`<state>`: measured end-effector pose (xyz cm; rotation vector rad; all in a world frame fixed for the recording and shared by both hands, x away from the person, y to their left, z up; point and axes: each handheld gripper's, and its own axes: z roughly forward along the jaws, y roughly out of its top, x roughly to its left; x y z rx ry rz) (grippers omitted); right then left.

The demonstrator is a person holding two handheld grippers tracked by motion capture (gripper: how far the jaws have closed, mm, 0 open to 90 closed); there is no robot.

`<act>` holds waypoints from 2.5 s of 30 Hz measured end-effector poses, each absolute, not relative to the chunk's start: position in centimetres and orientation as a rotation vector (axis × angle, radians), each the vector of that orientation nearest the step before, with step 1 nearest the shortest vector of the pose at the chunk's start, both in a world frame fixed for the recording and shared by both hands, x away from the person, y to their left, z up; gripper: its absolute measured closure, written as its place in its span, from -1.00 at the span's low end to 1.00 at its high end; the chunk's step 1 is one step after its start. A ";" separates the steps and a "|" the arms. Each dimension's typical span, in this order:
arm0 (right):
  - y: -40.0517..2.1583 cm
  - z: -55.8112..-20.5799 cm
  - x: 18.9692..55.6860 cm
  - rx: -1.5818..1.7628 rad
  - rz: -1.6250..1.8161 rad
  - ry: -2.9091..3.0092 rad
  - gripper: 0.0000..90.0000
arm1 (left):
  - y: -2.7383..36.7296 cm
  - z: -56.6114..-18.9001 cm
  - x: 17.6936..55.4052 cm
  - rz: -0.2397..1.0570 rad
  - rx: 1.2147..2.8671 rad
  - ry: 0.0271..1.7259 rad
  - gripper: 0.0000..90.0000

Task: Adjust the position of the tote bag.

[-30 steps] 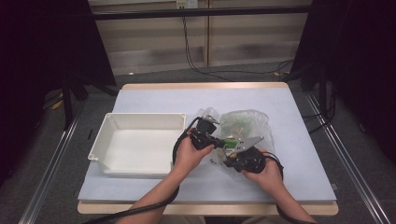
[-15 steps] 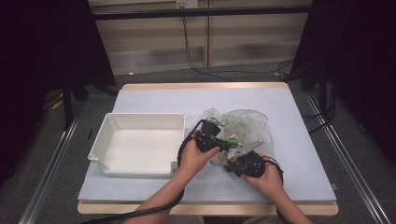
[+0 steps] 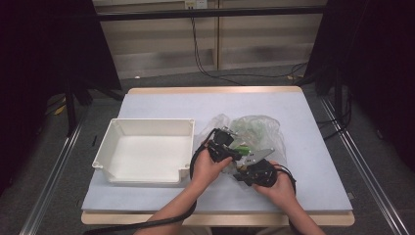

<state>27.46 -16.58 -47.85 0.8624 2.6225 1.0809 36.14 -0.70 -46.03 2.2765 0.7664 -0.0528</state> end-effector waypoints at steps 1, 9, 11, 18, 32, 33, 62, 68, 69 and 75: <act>-16.6 -47.8 27.4 0.864 1.076 2.623 0.84 | -0.6 -46.2 36.2 -0.041 2.279 0.779 0.73; -18.2 -46.4 27.4 0.925 1.137 2.561 0.64 | 0.3 -46.7 35.9 -0.049 2.276 0.831 0.81; -19.0 -45.6 27.7 0.966 1.175 2.516 0.60 | 0.5 -46.7 35.9 -0.051 2.279 0.831 0.84; -19.9 -44.8 29.1 1.070 1.176 2.423 0.66 | 0.9 -47.1 35.6 -0.039 2.252 0.855 0.97; -17.7 -46.1 30.2 1.059 1.126 2.524 0.94 | 0.9 -47.5 34.7 -0.063 2.224 0.862 0.98; -17.5 -46.2 30.2 1.080 1.094 2.500 0.94 | 0.9 -47.4 34.8 -0.056 2.243 0.850 0.99; -21.8 -46.0 29.0 1.134 0.979 2.394 0.70 | 0.9 -47.6 34.9 -0.080 2.252 0.822 0.95; -20.2 -46.8 30.3 1.089 1.005 2.405 0.36 | 0.5 -47.6 35.0 -0.094 2.258 0.797 0.94; -20.0 -46.7 30.8 1.087 1.020 2.410 0.38 | 0.3 -47.7 34.9 -0.087 2.261 0.806 0.94; -21.0 -46.7 31.8 1.119 0.922 2.342 0.53 | 0.2 -47.8 34.8 -0.090 2.241 0.816 0.97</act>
